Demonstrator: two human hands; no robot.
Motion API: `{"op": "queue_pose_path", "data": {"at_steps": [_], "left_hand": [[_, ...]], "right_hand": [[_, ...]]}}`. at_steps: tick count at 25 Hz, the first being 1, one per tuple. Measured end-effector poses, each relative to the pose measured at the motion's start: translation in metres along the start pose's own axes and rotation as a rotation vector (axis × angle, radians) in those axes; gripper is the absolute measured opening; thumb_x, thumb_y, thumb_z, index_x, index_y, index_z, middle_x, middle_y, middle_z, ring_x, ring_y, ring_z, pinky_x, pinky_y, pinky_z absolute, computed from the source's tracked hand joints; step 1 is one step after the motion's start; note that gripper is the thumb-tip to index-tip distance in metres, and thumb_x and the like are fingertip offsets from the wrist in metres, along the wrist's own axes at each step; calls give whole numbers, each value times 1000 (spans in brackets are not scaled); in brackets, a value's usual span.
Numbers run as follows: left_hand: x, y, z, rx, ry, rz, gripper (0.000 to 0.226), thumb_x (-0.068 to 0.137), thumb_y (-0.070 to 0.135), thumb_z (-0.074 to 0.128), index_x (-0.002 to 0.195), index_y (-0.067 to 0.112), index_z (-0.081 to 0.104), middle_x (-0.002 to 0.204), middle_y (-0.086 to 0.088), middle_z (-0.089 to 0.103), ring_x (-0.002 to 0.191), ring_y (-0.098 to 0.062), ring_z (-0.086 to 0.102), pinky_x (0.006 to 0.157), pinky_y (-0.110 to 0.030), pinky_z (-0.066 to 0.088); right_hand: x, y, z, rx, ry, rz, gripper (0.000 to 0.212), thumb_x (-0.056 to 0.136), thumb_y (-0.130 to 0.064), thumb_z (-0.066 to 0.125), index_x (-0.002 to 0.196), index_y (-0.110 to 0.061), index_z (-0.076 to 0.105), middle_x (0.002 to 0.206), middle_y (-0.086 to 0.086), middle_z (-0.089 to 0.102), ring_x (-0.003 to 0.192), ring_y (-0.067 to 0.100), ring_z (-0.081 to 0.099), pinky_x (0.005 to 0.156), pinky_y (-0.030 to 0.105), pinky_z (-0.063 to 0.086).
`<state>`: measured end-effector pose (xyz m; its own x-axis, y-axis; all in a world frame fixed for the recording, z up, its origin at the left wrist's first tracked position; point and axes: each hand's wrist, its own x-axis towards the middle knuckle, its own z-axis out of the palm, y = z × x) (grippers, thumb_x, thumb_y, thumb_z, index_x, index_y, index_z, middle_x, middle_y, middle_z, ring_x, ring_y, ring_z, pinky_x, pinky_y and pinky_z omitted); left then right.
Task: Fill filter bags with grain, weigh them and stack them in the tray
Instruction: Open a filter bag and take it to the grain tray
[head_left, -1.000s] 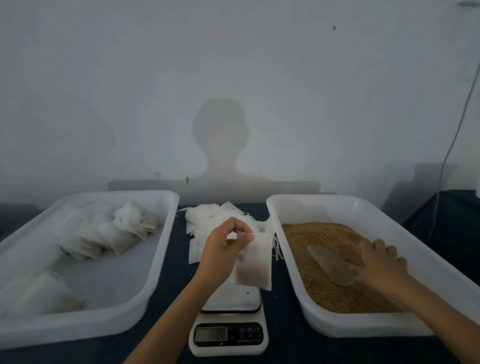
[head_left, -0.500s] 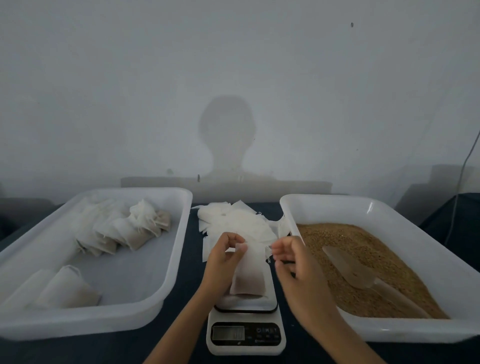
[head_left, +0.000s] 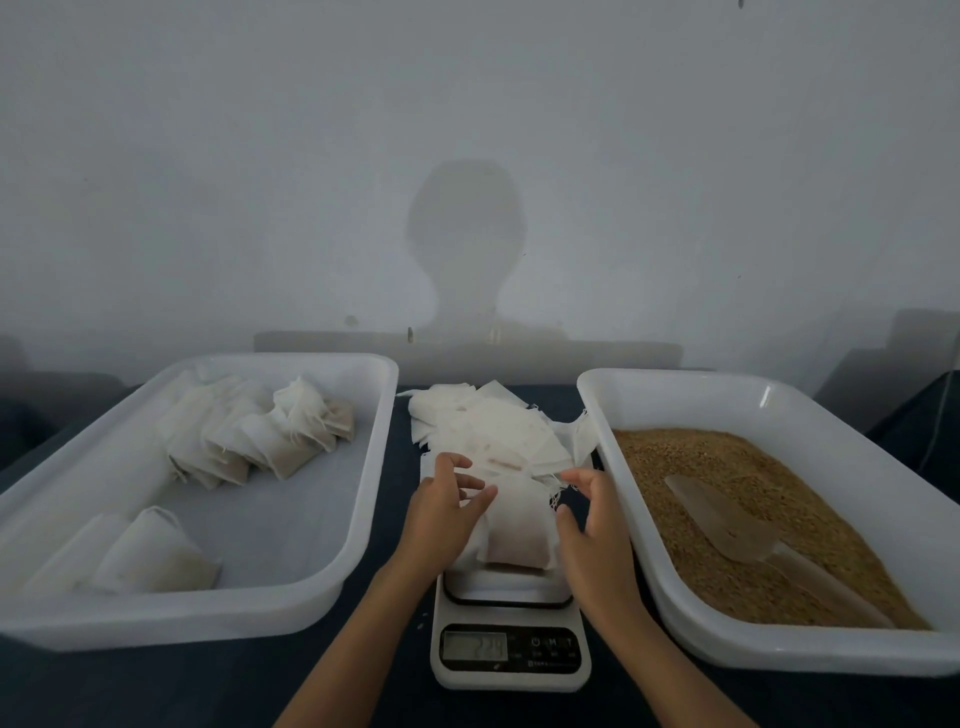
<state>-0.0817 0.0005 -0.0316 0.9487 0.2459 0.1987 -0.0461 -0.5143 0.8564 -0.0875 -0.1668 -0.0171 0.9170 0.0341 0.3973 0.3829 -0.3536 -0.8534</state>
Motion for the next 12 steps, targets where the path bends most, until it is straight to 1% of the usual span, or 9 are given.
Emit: {"op": "queue_pose_path", "data": {"at_steps": [3, 7, 8, 11, 12], "left_hand": [[2, -2, -2, -6, 8, -15, 34, 89, 31, 63, 115, 20, 44, 105, 5, 64, 88, -11, 57, 72, -19, 44], [5, -4, -5, 18, 22, -24, 33, 89, 31, 64, 115, 20, 46, 102, 9, 63, 87, -8, 55, 69, -16, 42], [6, -4, -4, 25, 21, -32, 33, 89, 32, 64, 114, 21, 47, 102, 10, 63, 85, -8, 55, 68, -16, 42], [8, -3, -2, 43, 18, -46, 31, 89, 34, 63, 112, 22, 47, 101, 12, 63, 78, -6, 54, 65, -17, 41], [8, -2, -1, 50, 11, -50, 31, 88, 35, 63, 112, 23, 47, 102, 12, 63, 77, -6, 54, 64, -17, 41]], "right_hand": [[3, 4, -1, 5, 3, 2, 32, 88, 5, 52, 110, -17, 53, 105, -15, 54, 102, -10, 48, 88, 3, 34], [7, 6, -4, 13, 15, 11, 31, 87, 8, 51, 111, -11, 55, 109, -4, 56, 105, 4, 51, 96, 16, 36], [7, 6, -5, 12, 13, 13, 32, 86, 9, 51, 111, -10, 55, 109, -3, 57, 106, 6, 51, 96, 17, 36], [8, 7, -6, 17, -14, 27, 33, 86, 10, 50, 111, -11, 55, 109, -3, 57, 105, 7, 52, 93, 13, 36], [9, 7, -6, 10, -16, 29, 32, 86, 10, 50, 110, -11, 56, 109, -2, 57, 105, 7, 52, 93, 14, 36]]}}
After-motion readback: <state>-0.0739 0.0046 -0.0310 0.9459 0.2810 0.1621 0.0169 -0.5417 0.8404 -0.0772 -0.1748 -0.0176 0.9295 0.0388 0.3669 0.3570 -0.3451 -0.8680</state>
